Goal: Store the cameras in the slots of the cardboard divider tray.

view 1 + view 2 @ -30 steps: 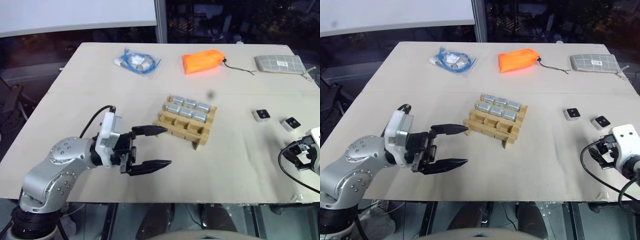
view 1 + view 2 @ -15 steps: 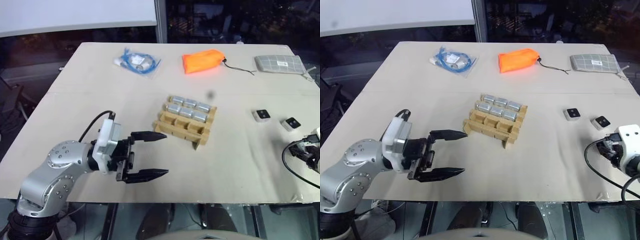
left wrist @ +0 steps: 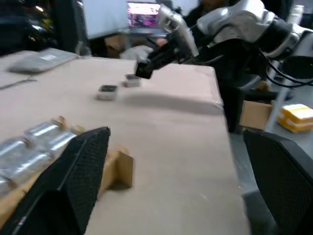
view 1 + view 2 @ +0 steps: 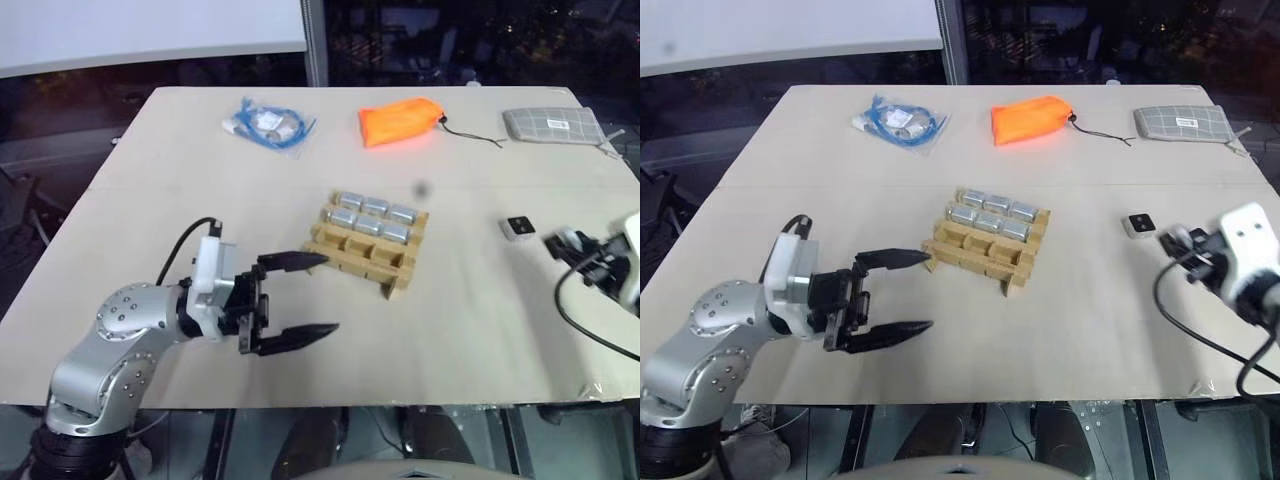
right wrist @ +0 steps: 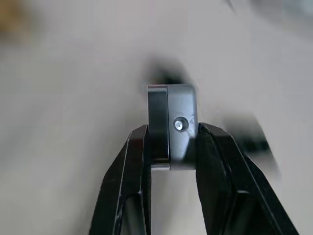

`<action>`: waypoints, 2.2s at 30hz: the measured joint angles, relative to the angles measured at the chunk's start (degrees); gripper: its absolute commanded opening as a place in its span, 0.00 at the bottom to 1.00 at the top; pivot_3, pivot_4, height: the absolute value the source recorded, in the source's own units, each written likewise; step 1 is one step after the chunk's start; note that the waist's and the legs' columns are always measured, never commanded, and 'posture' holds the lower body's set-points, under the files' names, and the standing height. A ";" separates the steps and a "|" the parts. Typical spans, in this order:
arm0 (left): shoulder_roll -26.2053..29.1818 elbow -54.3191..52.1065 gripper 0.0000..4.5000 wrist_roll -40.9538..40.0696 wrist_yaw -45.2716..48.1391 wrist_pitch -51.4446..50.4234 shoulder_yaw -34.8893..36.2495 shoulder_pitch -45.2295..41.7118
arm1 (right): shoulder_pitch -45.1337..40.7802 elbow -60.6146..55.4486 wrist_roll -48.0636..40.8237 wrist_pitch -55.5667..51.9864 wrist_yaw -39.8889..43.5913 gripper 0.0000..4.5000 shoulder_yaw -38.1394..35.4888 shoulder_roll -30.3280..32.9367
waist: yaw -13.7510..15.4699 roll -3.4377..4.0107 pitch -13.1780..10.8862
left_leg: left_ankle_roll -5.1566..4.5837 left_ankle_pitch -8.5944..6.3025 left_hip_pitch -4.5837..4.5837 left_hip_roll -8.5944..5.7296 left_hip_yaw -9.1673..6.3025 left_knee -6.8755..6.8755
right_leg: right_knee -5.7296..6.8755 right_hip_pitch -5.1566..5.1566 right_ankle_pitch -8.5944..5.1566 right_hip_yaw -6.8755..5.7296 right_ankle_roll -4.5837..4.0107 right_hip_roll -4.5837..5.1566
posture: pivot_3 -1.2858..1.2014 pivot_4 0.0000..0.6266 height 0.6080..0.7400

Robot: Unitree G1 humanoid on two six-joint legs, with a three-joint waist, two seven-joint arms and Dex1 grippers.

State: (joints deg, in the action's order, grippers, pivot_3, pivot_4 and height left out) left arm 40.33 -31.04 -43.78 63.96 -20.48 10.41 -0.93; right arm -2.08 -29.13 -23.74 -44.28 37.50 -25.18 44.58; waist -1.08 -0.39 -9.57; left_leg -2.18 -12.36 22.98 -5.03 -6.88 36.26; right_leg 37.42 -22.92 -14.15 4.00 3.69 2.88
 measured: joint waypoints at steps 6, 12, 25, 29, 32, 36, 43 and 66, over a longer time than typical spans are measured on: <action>0.56 2.93 1.00 -0.47 2.37 1.54 3.82 6.95 | -21.75 0.43 -2.11 2.29 3.60 0.16 21.14 -5.95 | 0.23 -0.08 -0.10 | 0.01 0.00 0.15 0.09 -0.10 -0.04 | -0.19 -0.11 0.03 -0.09 -0.06 -0.07 | 0.52 0.24 1.00; 1.44 2.27 1.00 -3.67 2.61 0.20 9.85 12.70 | -27.00 5.94 -0.35 4.64 5.34 0.16 32.03 -11.33 | 1.65 -0.11 -0.09 | 0.19 0.11 0.90 -0.13 -0.28 0.01 | -0.41 -0.73 0.12 -0.29 -0.11 0.11 | 0.52 0.24 1.00; 1.48 -6.12 1.00 -7.08 -6.76 -3.83 12.09 16.02 | -37.93 21.96 7.45 10.02 4.11 0.16 44.76 -26.99 | 0.51 -0.08 -0.09 | 0.22 0.11 0.81 -0.18 -0.29 -0.10 | -0.25 -0.78 0.12 -0.29 -0.12 0.08 | 0.52 0.24 1.00; 1.44 -6.90 1.00 -7.39 -10.46 -4.65 13.20 16.46 | -38.17 24.47 9.52 11.24 4.46 0.16 44.99 -27.27 | 0.25 -0.07 -0.10 | 0.23 0.11 0.79 -0.17 -0.28 -0.10 | -0.16 -0.81 0.12 -0.27 -0.13 0.05 | 0.52 0.24 1.00; 0.96 -7.02 1.00 -7.50 -12.31 -4.91 13.96 17.15 | -38.22 25.47 10.43 11.87 4.73 0.16 45.01 -27.60 | 0.11 -0.07 -0.10 | 0.26 0.10 0.76 -0.16 -0.22 -0.10 | 0.00 -0.88 0.11 -0.19 -0.13 0.04 | 0.52 0.24 1.00; 0.88 -7.00 1.00 -7.30 -13.07 -4.89 14.30 18.83 | -38.31 25.90 11.53 12.24 5.35 0.16 45.05 -28.18 | 0.12 -0.07 -0.10 | 0.27 0.10 0.76 -0.16 -0.20 -0.08 | 0.05 -0.90 0.11 -0.17 -0.13 0.03 | 0.52 0.24 1.00; 0.28 -5.07 1.00 -5.67 -12.99 -3.80 16.15 20.35 | -39.75 29.28 14.33 13.85 6.11 0.16 47.21 -29.66 | 0.10 -0.07 -0.10 | 0.29 0.12 0.72 -0.16 -0.18 -0.05 | 0.19 -0.92 0.11 -0.14 -0.14 0.02 | 0.52 0.24 1.00; -3.83 1.03 1.00 -2.16 -6.41 4.82 22.58 27.66 | -42.82 32.56 19.86 14.28 12.61 0.74 49.71 -27.13 | 0.09 -0.07 -0.09 | 0.19 -0.02 0.72 -0.16 -0.18 0.00 | 0.22 -0.92 0.11 -0.15 -0.14 0.04 | 0.52 0.24 1.00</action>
State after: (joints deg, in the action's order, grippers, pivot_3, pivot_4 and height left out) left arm 36.50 -30.01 -45.94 57.55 -15.66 32.98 26.73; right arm -44.90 3.43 -3.89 -30.00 50.11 24.53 17.45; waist -0.98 -0.47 -9.67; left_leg -2.00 -12.38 23.71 -5.19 -7.06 36.26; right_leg 37.63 -23.84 -14.05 3.85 3.55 2.92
